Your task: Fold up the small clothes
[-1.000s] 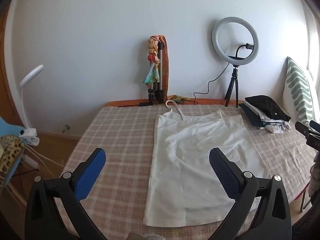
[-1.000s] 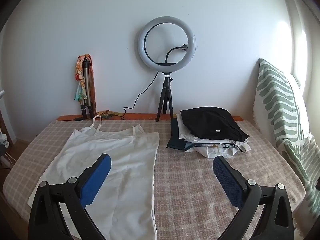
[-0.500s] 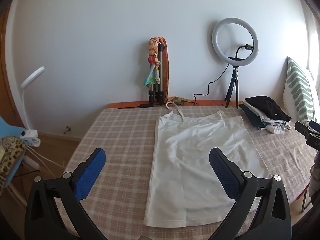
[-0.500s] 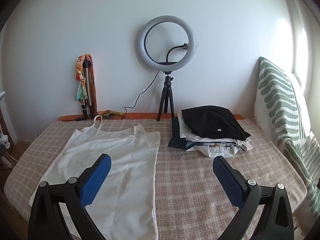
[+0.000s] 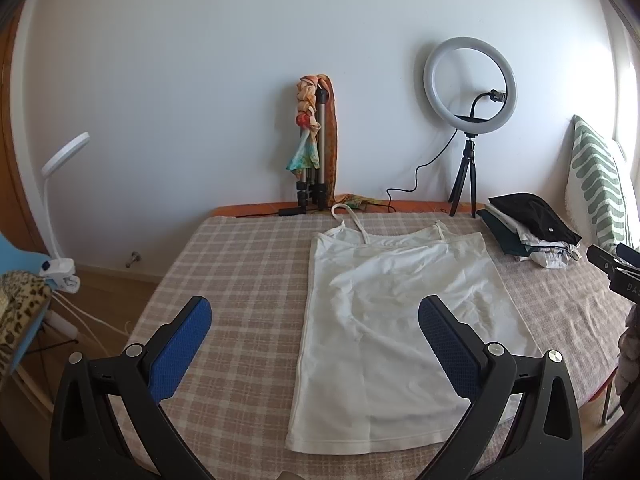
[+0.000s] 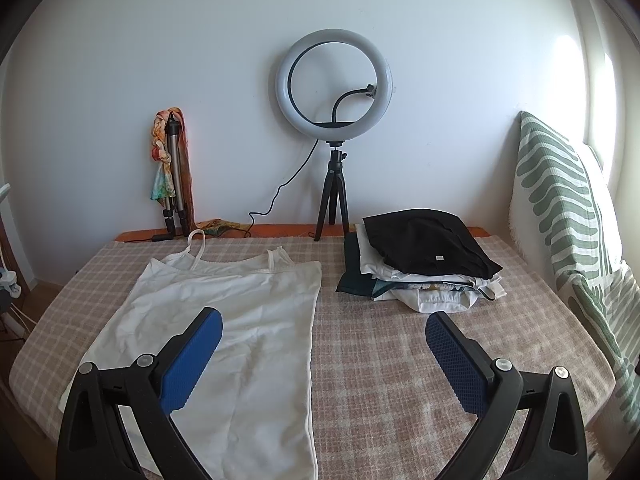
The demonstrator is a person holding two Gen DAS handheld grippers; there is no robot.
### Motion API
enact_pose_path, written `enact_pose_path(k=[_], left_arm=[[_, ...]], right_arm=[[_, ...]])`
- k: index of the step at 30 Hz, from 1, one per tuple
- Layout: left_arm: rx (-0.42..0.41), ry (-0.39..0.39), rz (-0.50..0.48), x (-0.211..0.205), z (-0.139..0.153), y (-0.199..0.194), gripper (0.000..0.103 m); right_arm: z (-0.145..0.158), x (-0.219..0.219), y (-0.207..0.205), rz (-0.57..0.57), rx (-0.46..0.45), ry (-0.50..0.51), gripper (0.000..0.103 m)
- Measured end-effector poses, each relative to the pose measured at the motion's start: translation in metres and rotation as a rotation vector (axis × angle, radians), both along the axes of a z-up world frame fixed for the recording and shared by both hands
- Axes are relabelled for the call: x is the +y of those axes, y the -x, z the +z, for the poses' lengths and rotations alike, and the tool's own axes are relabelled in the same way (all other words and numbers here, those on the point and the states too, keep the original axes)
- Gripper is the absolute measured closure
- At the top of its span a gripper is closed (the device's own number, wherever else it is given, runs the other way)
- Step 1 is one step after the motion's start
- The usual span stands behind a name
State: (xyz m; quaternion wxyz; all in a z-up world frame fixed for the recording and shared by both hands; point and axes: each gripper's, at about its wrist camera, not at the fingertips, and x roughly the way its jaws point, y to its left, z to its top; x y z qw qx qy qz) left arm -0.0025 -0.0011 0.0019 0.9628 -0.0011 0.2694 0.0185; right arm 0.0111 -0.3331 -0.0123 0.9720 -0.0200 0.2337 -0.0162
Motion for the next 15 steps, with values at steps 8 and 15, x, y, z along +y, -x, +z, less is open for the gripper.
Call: enact_pose_path(k=[8,15], left_arm=[[0.0,0.0,0.001,-0.0001,0.0005,-0.0002,0.0],[-0.001,-0.001,0.0,-0.0001,0.0008,-0.0004,0.0]], right_arm=[[-0.0006,0.0004,-0.0014,0.001,0.005,-0.003,0.0],[0.0,0.0008,-0.0019,-0.003,0.004,-0.003,0.0]])
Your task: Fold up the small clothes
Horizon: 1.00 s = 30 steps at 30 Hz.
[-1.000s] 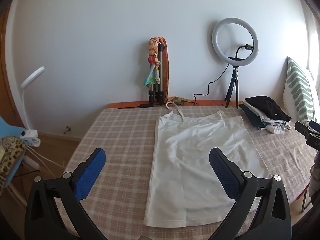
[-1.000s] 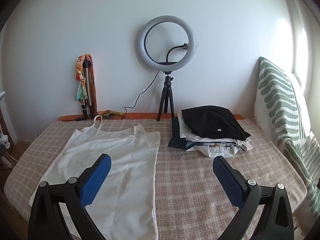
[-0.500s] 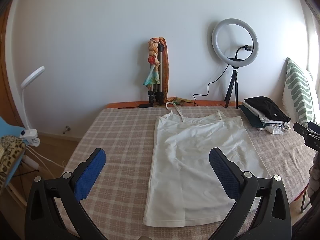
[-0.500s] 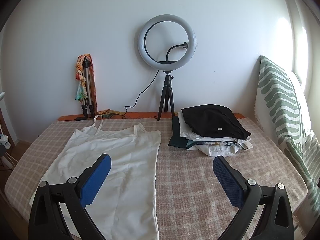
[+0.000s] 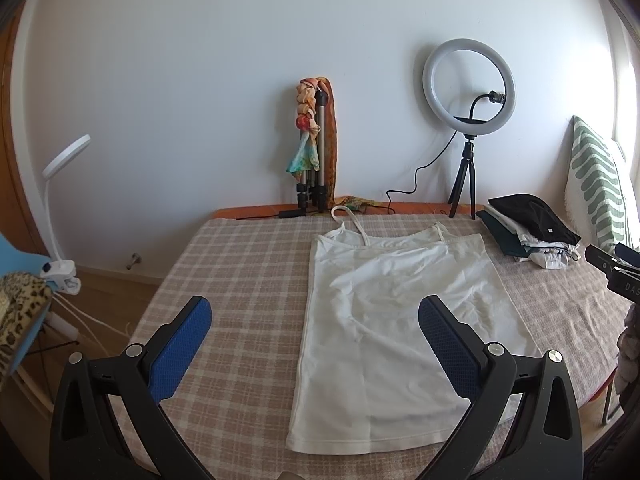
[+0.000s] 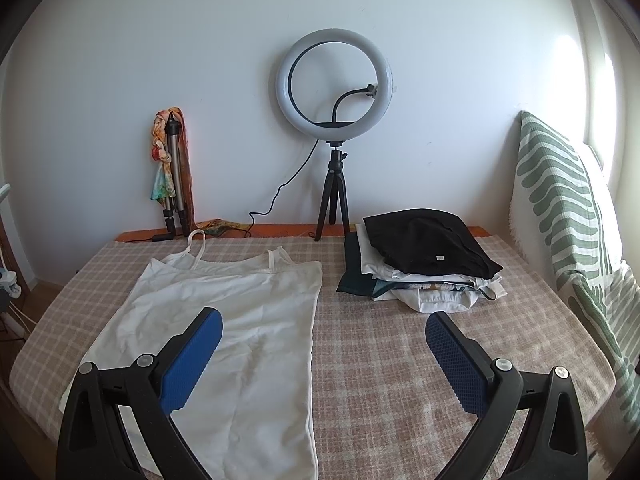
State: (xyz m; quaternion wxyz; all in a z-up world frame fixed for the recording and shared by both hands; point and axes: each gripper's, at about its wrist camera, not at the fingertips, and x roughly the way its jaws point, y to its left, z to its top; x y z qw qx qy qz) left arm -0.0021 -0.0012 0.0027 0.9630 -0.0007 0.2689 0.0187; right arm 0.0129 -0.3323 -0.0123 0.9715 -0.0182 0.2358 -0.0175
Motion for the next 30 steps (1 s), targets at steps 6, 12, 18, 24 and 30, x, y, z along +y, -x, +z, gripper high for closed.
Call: enact_pose_path(k=[6,12,18,24,30], left_arm=[[0.001,0.002,0.0,-0.0002,0.0002,0.0003,0.0],[0.004,0.003,0.0,-0.0004,0.0027,-0.0004,0.0],[0.004,0.005,-0.001,0.0005,0.0034,-0.0009,0.0],[0.005,0.006,-0.001,0.0025,0.0021,-0.0024,0.0],[0.0,0.004,0.002,0.0017,0.0001,-0.0009,0.0]], right_arm=[[0.0002,0.0005,-0.0001,-0.002,-0.001,-0.001,0.0],[-0.0002,-0.0004,-0.0018,-0.001,0.008,-0.009,0.0],[0.0001,-0.0004,-0.0015,-0.005,0.003,-0.004,0.0],[0.0005,-0.0003,-0.0005,-0.008,0.001,-0.003,0.0],[0.0005,-0.0006,-0.0006,-0.007,0.001,-0.004,0.0]])
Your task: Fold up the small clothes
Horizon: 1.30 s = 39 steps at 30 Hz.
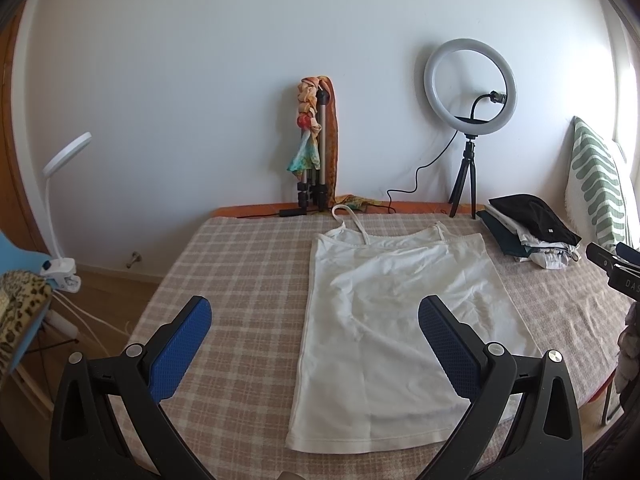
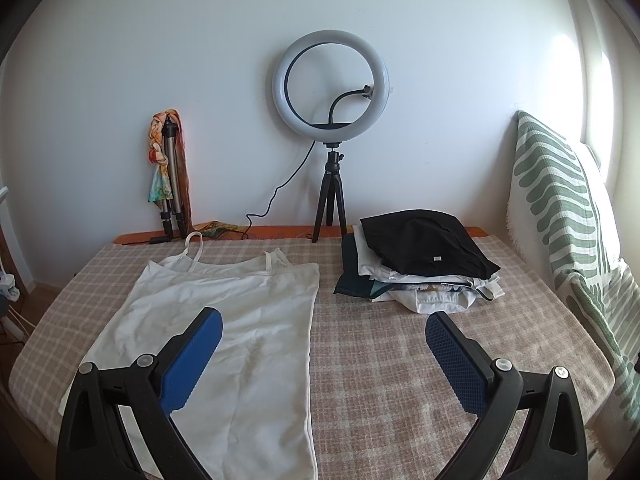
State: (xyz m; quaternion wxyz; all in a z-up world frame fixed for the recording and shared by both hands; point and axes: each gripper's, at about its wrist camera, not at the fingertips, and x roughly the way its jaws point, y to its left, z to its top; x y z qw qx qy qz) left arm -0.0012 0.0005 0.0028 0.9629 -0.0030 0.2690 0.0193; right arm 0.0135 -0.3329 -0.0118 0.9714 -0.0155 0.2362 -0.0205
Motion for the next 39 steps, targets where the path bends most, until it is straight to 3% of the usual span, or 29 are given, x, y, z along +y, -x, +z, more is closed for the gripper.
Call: enact_pose_path(k=[23,29,33,36,39], left_arm=[[0.009,-0.004,0.007,0.007,-0.011,0.004,0.0],[0.051,0.014,0.01,0.02,-0.026,0.0,0.0],[0.077,0.005,0.014,0.031,-0.041,0.001,0.0],[0.112,0.068,-0.008,0.044,-0.054,0.001,0.003],[0.167,0.137,-0.025,0.056,-0.069,0.0,0.012]], right_arm=[[0.0,0.0,-0.001,0.004,0.003,-0.01,0.0],[0.004,0.013,-0.013,0.05,0.015,-0.041,0.001],[0.003,0.035,-0.025,0.096,0.029,-0.018,0.007],[0.0,0.048,-0.038,0.159,0.073,-0.042,0.013],[-0.002,0.061,-0.047,0.237,0.079,-0.066,0.014]])
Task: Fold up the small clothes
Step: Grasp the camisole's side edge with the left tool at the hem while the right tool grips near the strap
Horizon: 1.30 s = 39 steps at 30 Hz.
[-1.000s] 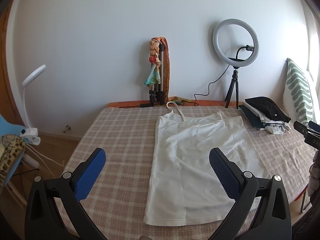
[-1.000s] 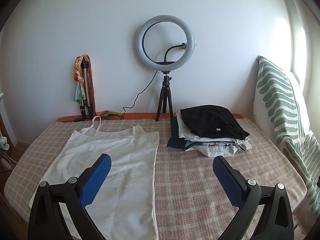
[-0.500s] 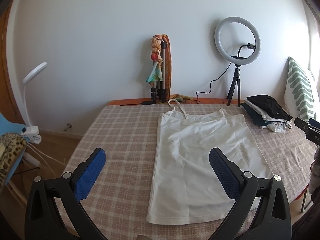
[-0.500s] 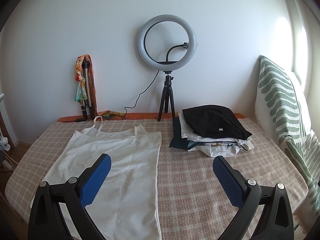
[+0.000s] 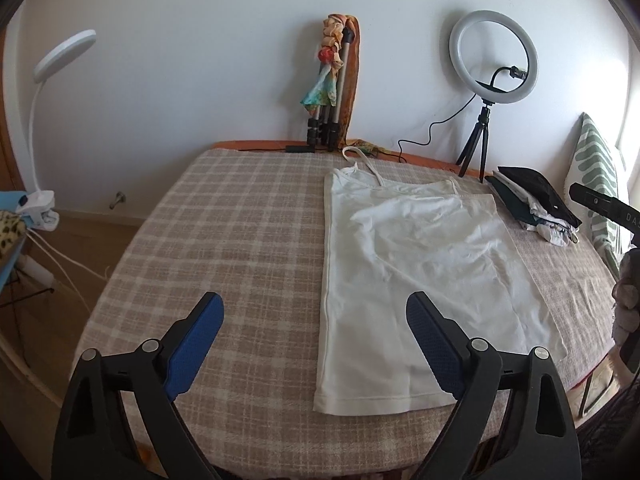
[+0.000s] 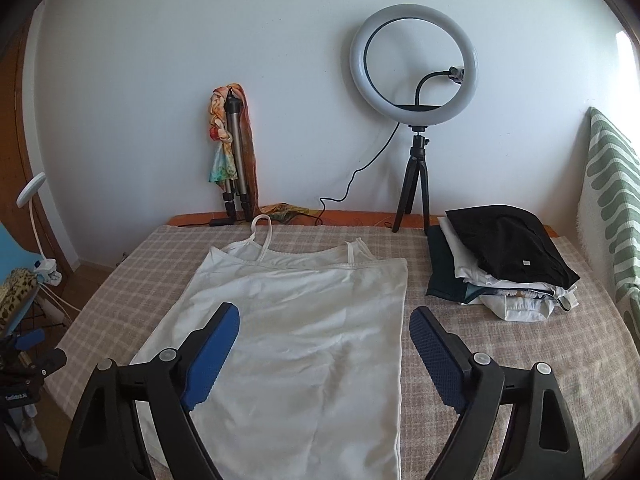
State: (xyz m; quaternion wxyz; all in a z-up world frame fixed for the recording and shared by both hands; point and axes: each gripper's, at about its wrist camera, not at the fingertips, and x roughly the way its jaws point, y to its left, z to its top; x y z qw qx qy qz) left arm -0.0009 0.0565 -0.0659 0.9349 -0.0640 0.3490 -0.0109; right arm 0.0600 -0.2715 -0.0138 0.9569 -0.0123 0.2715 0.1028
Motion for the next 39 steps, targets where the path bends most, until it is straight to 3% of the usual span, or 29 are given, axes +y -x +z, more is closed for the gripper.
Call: enact_pose_path(k=[3,6,9,11,19,25,28,34,39], left_arm=[[0.063,0.056,-0.017,0.005,-0.018,-0.003,0.013],[0.132,0.089,-0.047,0.004,-0.036,-0.006,0.02],[0.182,0.141,-0.076,0.005,-0.049,-0.007,0.029],[0.199,0.168,-0.088,0.006,-0.054,-0.009,0.041],[0.233,0.217,-0.096,0.015,-0.064,-0.016,0.047],[0.272,0.279,-0.084,0.024,-0.077,-0.022,0.052],[0.294,0.301,-0.088,0.025,-0.083,-0.024,0.062],[0.31,0.351,-0.093,0.03,-0.09,-0.028,0.065],[0.315,0.39,-0.115,0.027,-0.091,-0.029,0.067]], right_arm=[[0.0,0.018,-0.011,0.083,-0.003,0.004,0.014],[-0.001,0.039,-0.036,0.131,0.03,0.031,0.019],[-0.005,0.06,-0.069,0.178,0.09,0.013,0.025],[-0.008,0.074,-0.088,0.201,0.125,-0.006,0.027],[-0.032,0.133,-0.158,0.275,0.272,-0.042,0.039],[-0.054,0.188,-0.209,0.336,0.41,-0.08,0.057],[-0.07,0.218,-0.232,0.34,0.456,-0.042,0.06],[-0.102,0.259,-0.266,0.318,0.528,0.037,0.066],[-0.121,0.284,-0.28,0.278,0.549,0.177,0.066]])
